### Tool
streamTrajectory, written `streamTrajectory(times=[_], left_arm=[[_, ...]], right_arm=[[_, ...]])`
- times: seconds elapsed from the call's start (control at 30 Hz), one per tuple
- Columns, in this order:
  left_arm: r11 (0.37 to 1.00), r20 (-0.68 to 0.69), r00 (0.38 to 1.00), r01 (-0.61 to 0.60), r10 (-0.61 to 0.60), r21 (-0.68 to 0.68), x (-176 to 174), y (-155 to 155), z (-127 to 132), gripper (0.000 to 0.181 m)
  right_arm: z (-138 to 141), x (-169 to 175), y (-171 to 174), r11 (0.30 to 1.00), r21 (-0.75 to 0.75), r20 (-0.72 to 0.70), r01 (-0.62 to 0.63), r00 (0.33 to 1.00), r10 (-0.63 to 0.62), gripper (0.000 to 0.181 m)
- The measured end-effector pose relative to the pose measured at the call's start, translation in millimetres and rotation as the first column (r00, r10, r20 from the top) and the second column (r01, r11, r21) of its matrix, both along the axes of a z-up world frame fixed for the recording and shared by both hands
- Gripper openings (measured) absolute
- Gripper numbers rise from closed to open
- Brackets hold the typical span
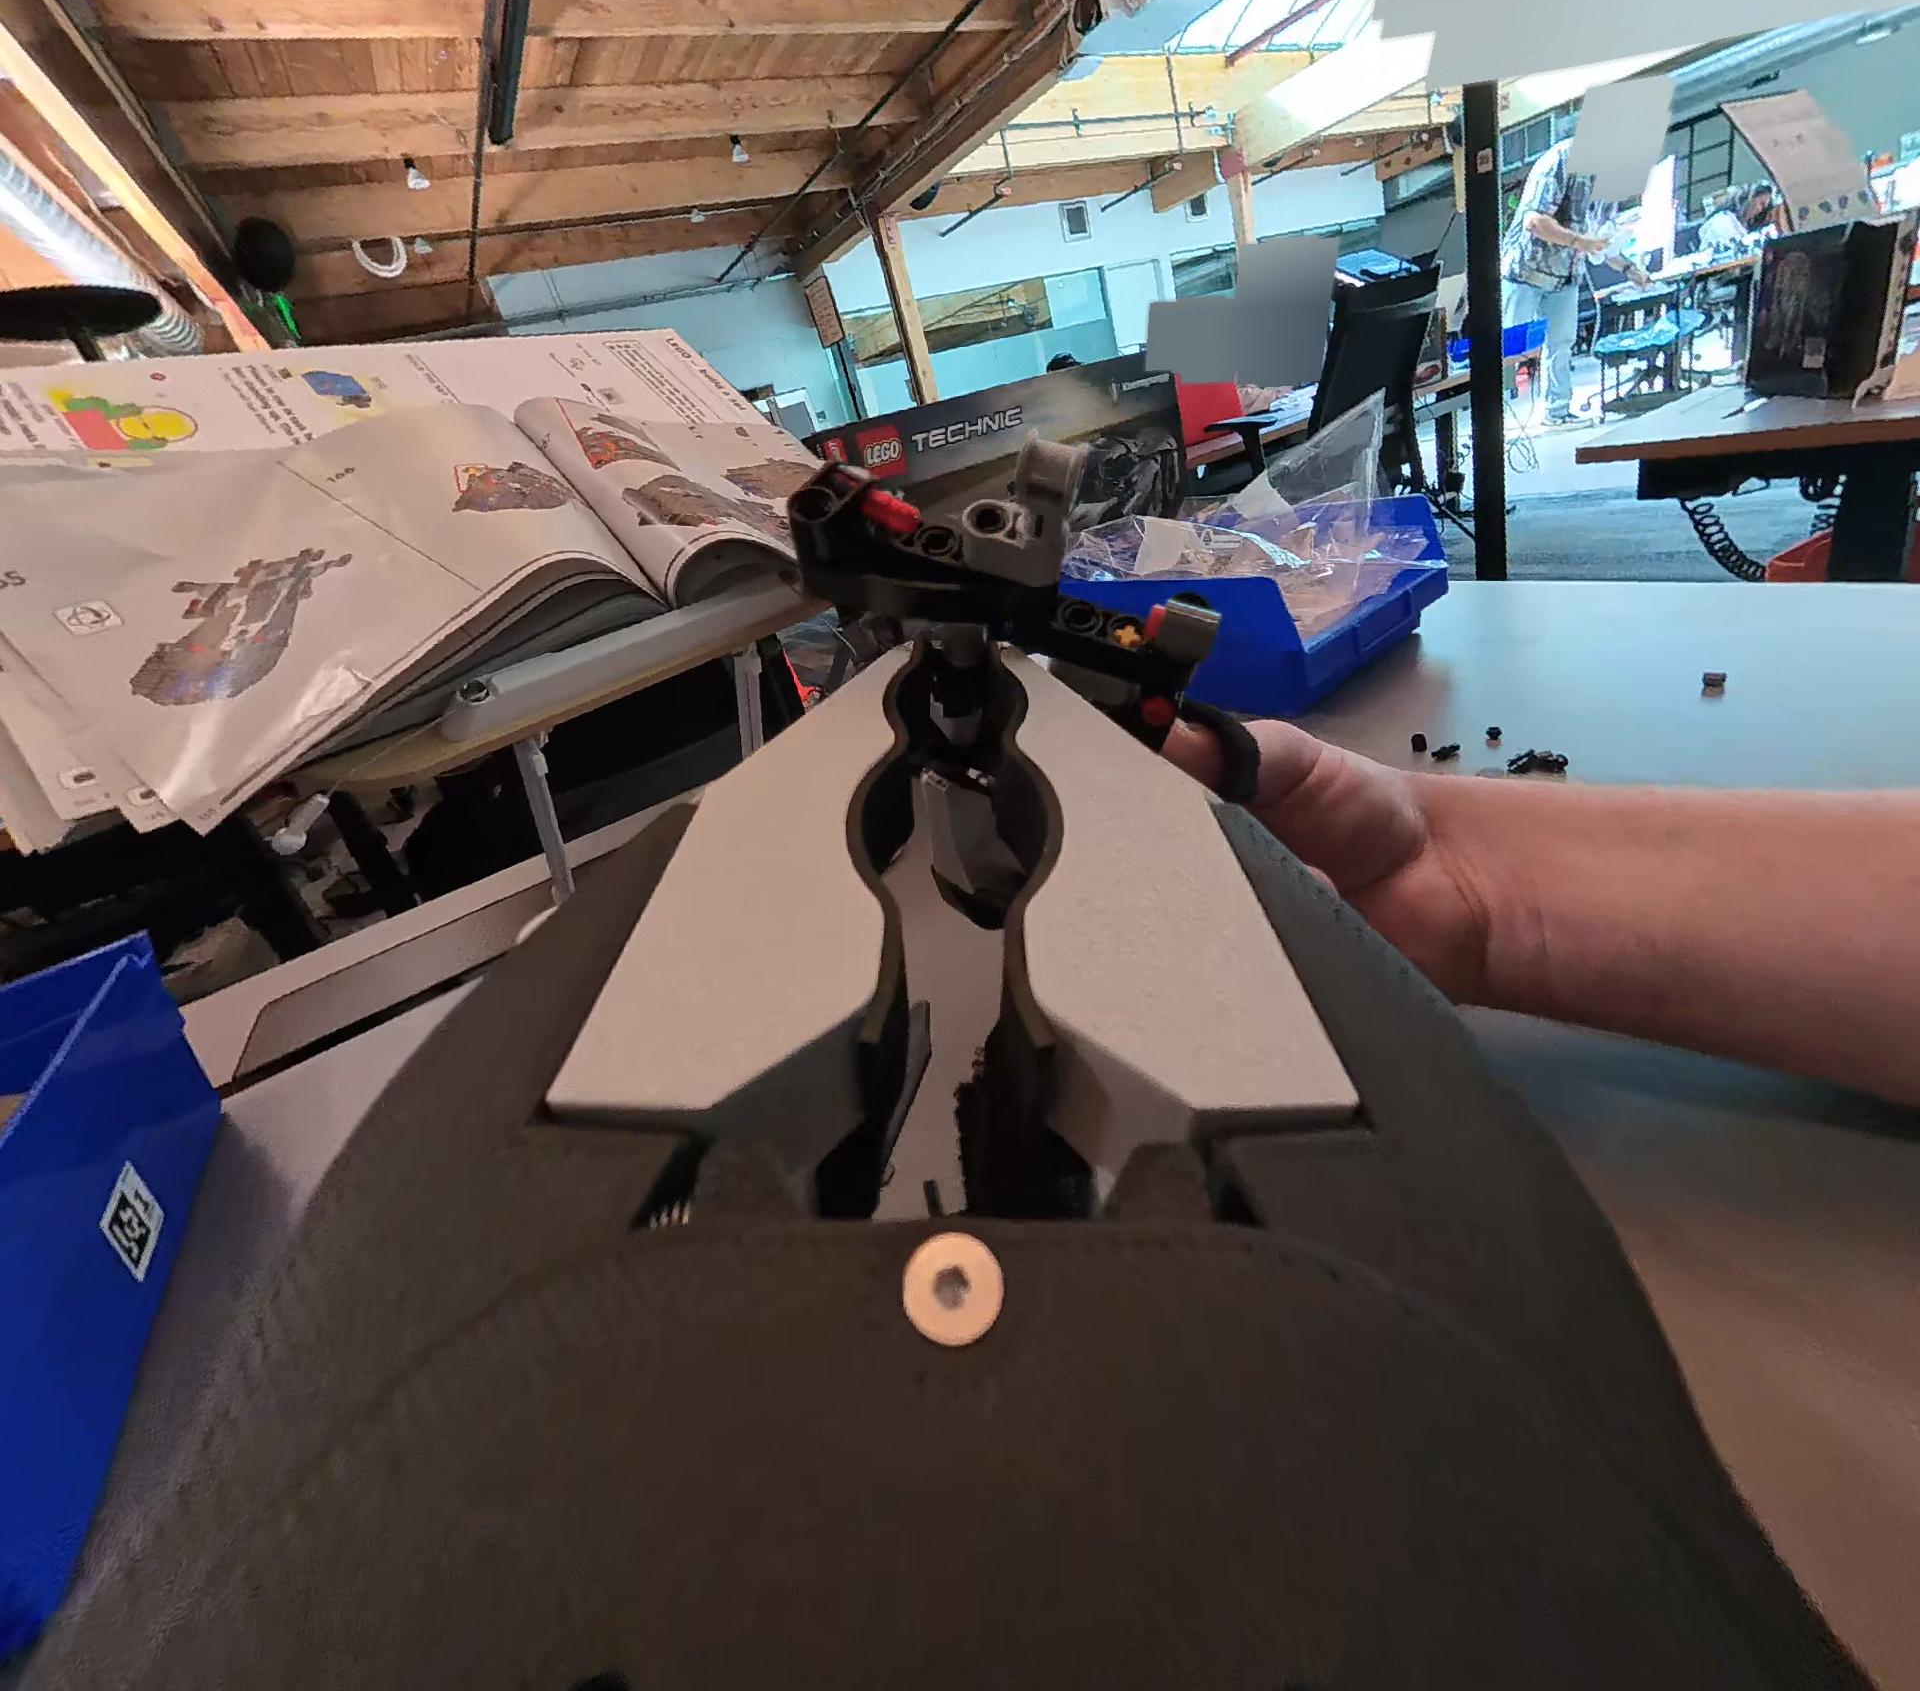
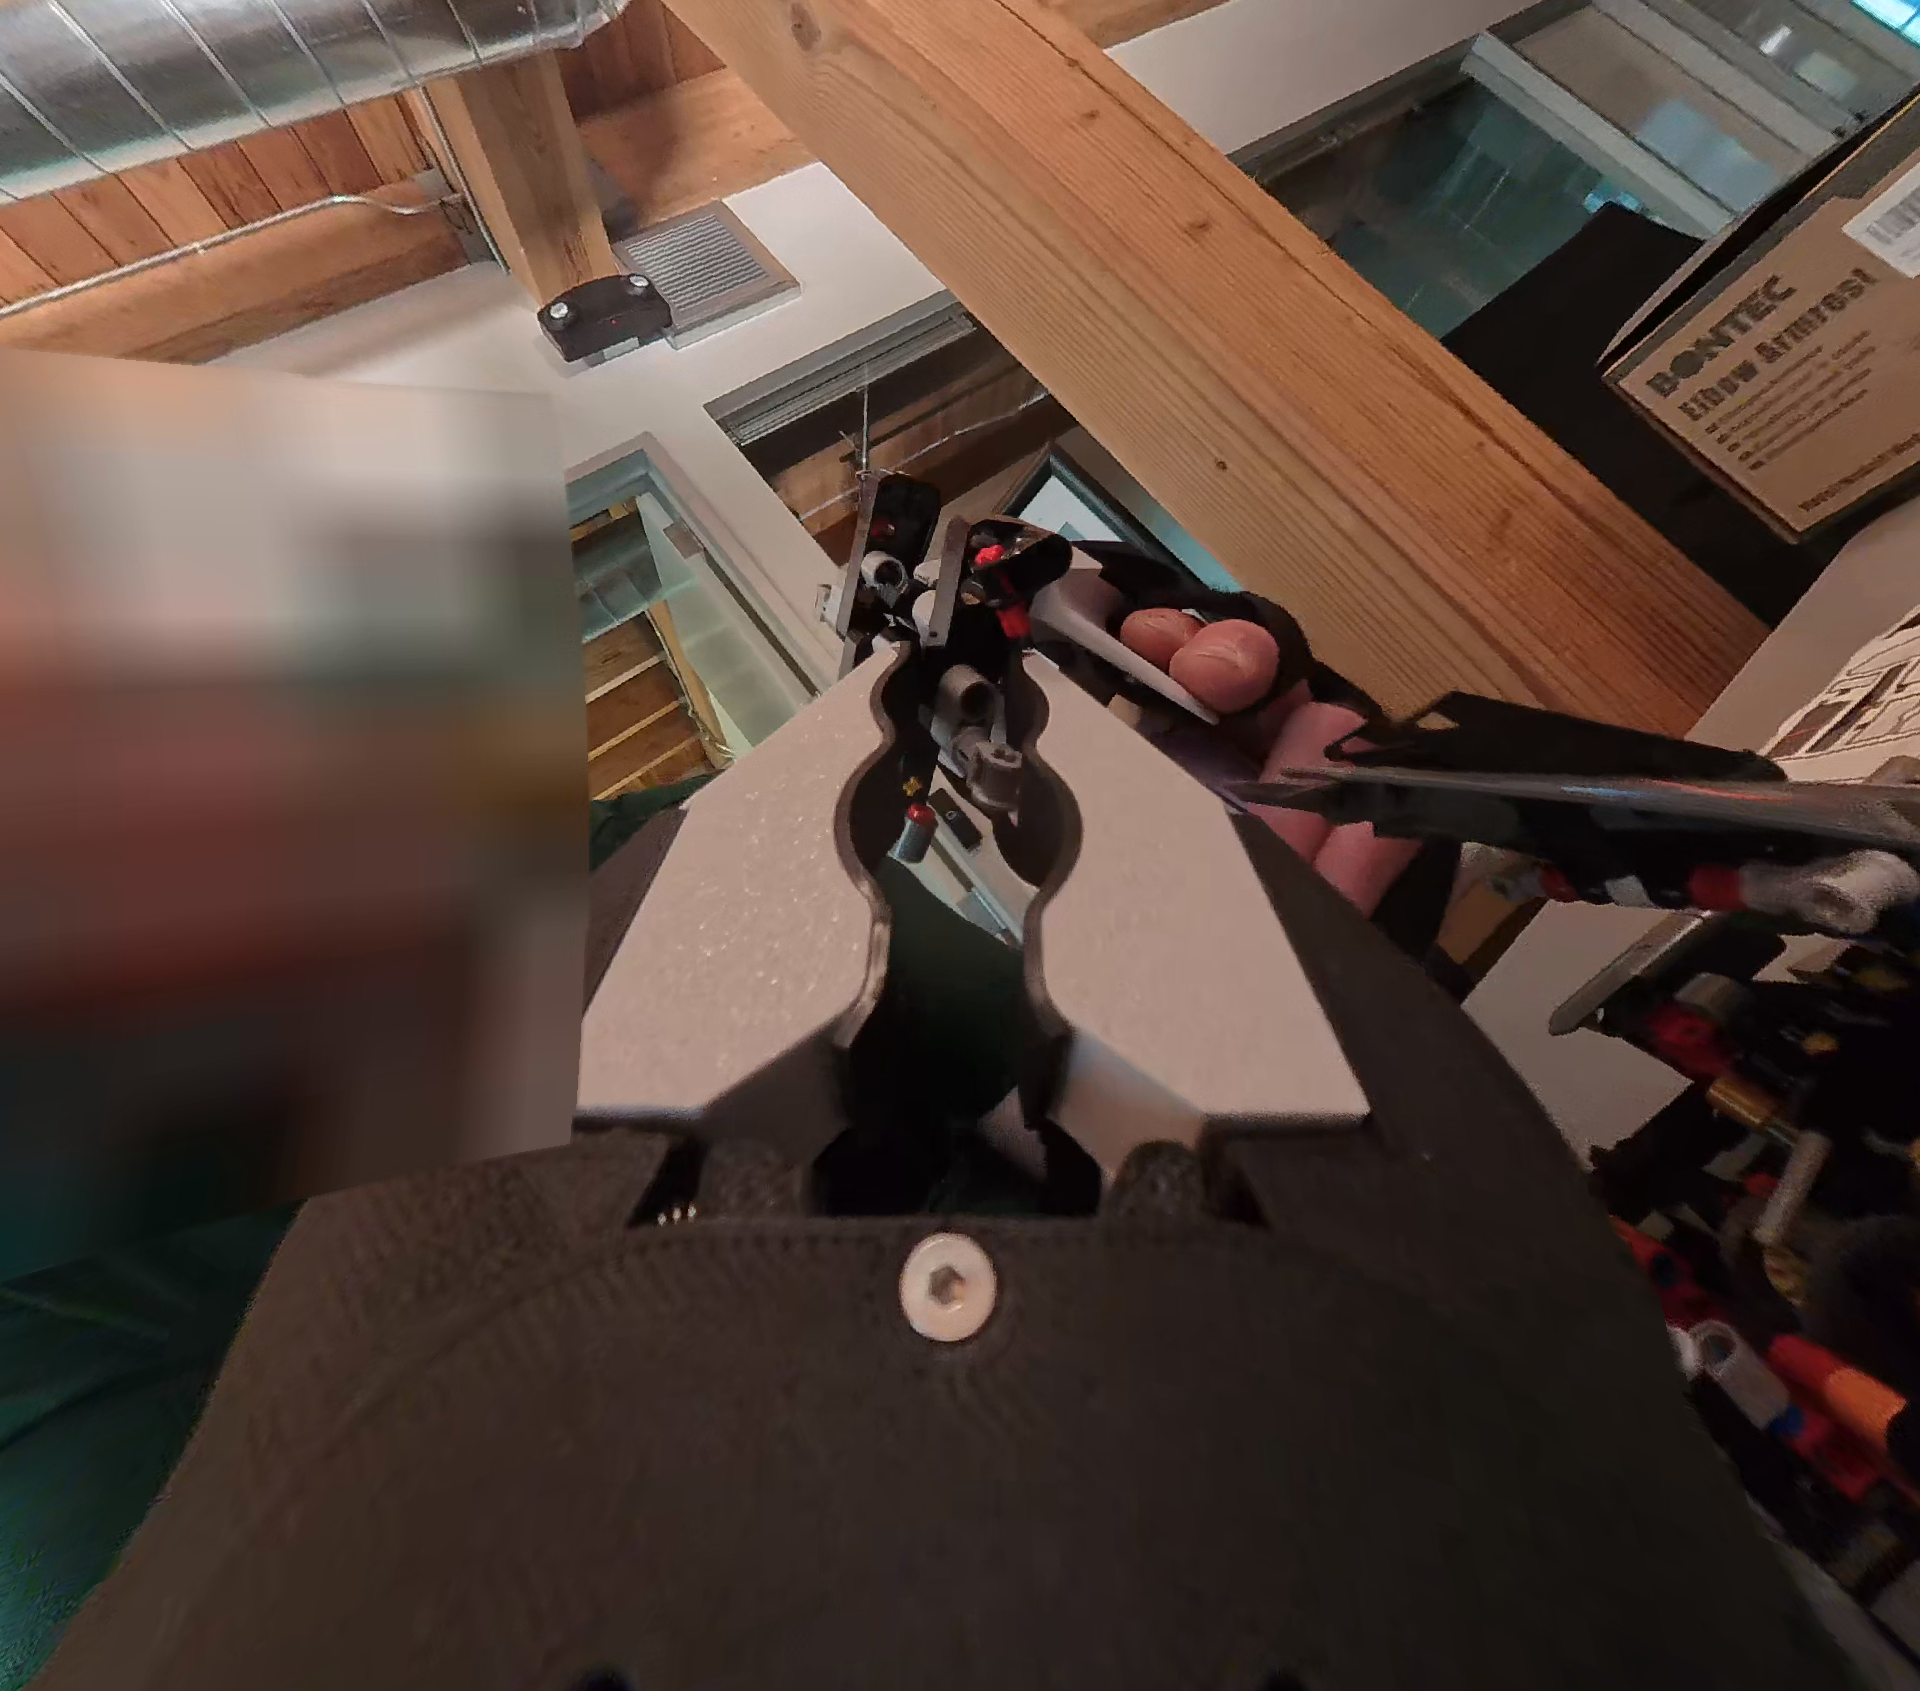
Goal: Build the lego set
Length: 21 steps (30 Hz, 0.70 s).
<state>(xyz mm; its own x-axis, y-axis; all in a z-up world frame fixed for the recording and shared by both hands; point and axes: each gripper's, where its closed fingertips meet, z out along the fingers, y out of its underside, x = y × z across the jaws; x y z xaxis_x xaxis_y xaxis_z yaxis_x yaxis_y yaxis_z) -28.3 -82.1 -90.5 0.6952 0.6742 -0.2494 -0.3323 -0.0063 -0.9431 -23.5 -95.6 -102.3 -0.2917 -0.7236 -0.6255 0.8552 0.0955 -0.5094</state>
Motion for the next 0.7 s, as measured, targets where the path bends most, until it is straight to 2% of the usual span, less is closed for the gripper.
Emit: streamTrajectory(times=[0.03, 0.33, 0.53, 0.6, 0.63, 0.7], left_arm=[[1.000, 0.011, 1.000, 0.000, 0.000, 0.019, -0.8, 0.0, 0.5, 0.006], [0.971, 0.081, 0.991, 0.084, -0.104, 0.226, 1.6, -0.7, 15.9, 0.006], [0.969, 0.068, 0.990, 0.108, -0.126, 0.224, 1.4, -5.2, 20.8, 0.006], [0.967, 0.064, 0.989, 0.118, -0.136, 0.227, 3.1, -8.1, 24.0, 0.006], [0.966, 0.067, 0.988, 0.120, -0.139, 0.229, 3.3, -10.6, 25.2, 0.006], [0.968, 0.096, 0.981, 0.144, -0.167, 0.208, 2.6, -11.6, 23.0, 0.007]], right_arm=[[0.6, -1.1, 0.1, 1.000, -0.004, -0.004, 0.012, 1.000, -0.012, 0.014], [17.7, -0.9, 3.2, 0.972, -0.103, -0.164, 0.209, 0.961, -0.224, 0.017], [22.5, -0.1, 2.2, 0.934, -0.106, -0.312, 0.340, 0.881, -0.356, 0.026], [26.1, -6.7, 8.3, 0.916, -0.105, -0.315, 0.386, 0.861, -0.399, 0.040], [29.0, -9.1, 14.3, 0.910, -0.116, -0.313, 0.399, 0.854, -0.414, 0.040], [32.7, -17.1, 23.5, 0.878, -0.127, -0.338, 0.462, 0.812, -0.476, 0.030]])
